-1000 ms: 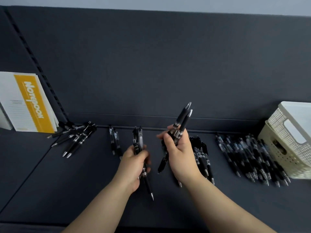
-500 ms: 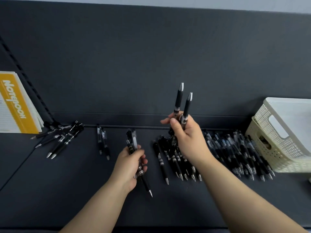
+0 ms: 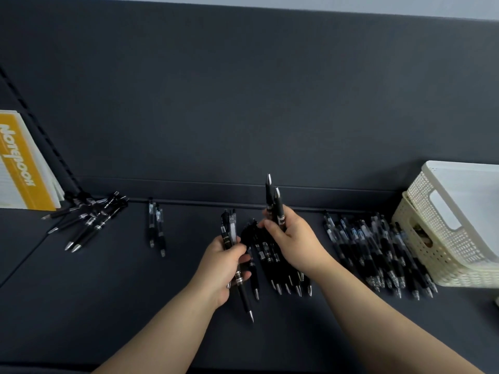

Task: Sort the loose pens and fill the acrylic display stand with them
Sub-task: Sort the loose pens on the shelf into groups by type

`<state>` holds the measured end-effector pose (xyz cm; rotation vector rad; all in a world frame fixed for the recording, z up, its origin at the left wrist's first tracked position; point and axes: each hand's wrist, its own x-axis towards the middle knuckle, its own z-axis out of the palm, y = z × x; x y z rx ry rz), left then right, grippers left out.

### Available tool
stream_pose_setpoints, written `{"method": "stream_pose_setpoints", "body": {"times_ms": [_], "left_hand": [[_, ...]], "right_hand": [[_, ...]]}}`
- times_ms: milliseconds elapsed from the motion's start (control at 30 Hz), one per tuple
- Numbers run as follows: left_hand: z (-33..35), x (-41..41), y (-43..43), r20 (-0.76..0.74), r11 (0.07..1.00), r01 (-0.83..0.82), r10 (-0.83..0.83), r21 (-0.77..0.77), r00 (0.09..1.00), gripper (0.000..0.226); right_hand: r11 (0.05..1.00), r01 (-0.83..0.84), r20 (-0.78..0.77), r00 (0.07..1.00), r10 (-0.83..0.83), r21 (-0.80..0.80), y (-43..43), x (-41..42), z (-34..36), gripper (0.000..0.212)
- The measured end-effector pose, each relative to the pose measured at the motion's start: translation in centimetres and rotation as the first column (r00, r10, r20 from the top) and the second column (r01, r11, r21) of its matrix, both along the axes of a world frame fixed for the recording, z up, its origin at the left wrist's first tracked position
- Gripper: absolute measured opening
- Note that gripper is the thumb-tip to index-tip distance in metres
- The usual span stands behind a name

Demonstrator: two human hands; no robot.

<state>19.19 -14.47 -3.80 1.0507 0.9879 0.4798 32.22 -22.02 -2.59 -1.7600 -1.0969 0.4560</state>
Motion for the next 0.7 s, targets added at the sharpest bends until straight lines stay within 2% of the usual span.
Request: {"method": "stream_pose_setpoints", "body": {"times_ms": [67,233,300,367,400,533,633,700], "left_hand": [[0.0,0.3,0.0,-0.005,1.0,-0.001,0.001,0.009,1.0,0.011],[0.0,0.9,0.5,-0.017,0.999,-0.02,0.02,0.029,1.0,0.012],[0.0,1.2,0.8,-0.02,0.999,-0.029,0.03,0.029,0.999,0.011],[0.0,1.5,1.0,-0.011,0.999,-0.028,0.028,0.018,1.0,0.011],[0.0,1.6,1.0,-0.01,1.0,-0.024,0.025,0.016,1.0,0.012],[0.1,1.5,0.9,-0.025,0.999,0.009,-0.009,0.033,1.0,0.014],[0.3,1.4,0.8,-0.035,0.999,0.028,-0.027,0.039,0.999,0.014],[0.3,1.3,0.7,-0.039,0.999,0.028,-0.026,0.042,0.999,0.014]], "right_hand": [[0.999,-0.024,-0.001,1.0,0.024,-0.035,-0.2,0.3,0.0,0.014],[0.982,-0.137,0.027,0.991,0.134,0.131,-0.4,1.2,1.1,0.016],[0.969,-0.241,0.202,0.953,0.225,0.061,-0.3,1.8,0.8,0.021],[0.946,-0.311,0.407,0.855,0.32,-0.089,-0.4,2.6,-0.2,0.026],[0.933,-0.321,0.461,0.811,0.36,-0.164,-0.6,2.9,-0.6,0.029],[0.886,-0.305,0.463,0.765,0.446,-0.35,-1.3,3.5,-0.4,0.039],[0.873,-0.302,0.443,0.769,0.46,-0.382,-1.4,3.8,0.5,0.048],[0.891,-0.257,0.428,0.805,0.412,-0.375,-1.6,4.0,0.8,0.049]]}}
